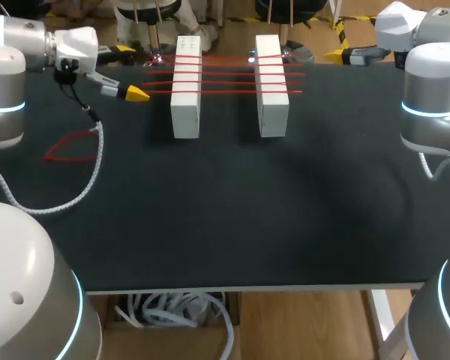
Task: Grab the tape and strap the tape.
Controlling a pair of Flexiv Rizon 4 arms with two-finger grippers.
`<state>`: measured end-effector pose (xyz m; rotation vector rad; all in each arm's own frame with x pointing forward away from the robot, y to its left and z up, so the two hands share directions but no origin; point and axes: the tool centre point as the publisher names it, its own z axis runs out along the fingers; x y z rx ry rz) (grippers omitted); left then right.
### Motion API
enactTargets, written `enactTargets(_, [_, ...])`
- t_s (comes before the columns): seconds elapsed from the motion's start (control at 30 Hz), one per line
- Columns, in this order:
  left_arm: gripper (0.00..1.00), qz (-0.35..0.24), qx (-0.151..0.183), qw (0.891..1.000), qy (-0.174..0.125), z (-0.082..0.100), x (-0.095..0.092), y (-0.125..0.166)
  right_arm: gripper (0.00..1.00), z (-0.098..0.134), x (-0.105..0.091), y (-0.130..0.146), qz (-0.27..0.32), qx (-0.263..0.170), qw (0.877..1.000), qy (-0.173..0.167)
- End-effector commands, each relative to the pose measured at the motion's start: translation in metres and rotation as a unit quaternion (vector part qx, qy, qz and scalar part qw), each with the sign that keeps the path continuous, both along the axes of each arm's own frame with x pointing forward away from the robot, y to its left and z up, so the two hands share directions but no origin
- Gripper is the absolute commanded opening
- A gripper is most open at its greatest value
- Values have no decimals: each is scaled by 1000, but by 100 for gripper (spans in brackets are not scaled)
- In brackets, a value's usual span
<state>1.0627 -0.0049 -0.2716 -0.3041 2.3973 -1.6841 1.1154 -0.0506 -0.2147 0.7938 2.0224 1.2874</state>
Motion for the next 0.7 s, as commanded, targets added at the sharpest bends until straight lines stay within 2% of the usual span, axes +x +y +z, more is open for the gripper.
enactTargets(0.03, [84,-6,-13,1000,-1,-14,2,2,100,0,0,0,0,1,1000,-1])
enactTargets(0.1, [84,-9,-17,1000,-2,-19,2,2,100,0,0,0,0,1,1000,-1])
enactTargets(0.13, [69,-13,-17,1000,1,-21,3,3,100,0,0,0,0,1,1000,-1])
enactTargets(0.17, [61,-14,-19,1000,1,-23,3,3,100,0,0,0,0,1,1000,-1])
enactTargets(0.3, [62,-20,-25,999,-3,-30,5,6,100,0,0,0,0,1,1000,-1])
enactTargets(0.37, [49,-26,-26,999,1,-33,7,6,100,0,0,0,0,1,1000,-1])
enactTargets(0.5, [49,-40,-27,999,0,-39,10,6,100,0,0,0,0,1,1000,-1])
enactTargets(0.6, [44,-45,-28,999,0,-43,12,7,100,0,0,0,0,1,1000,-1])
enactTargets(0.7, [43,-48,-30,998,1,-47,12,8,100,0,0,0,0,1,1000,-1])
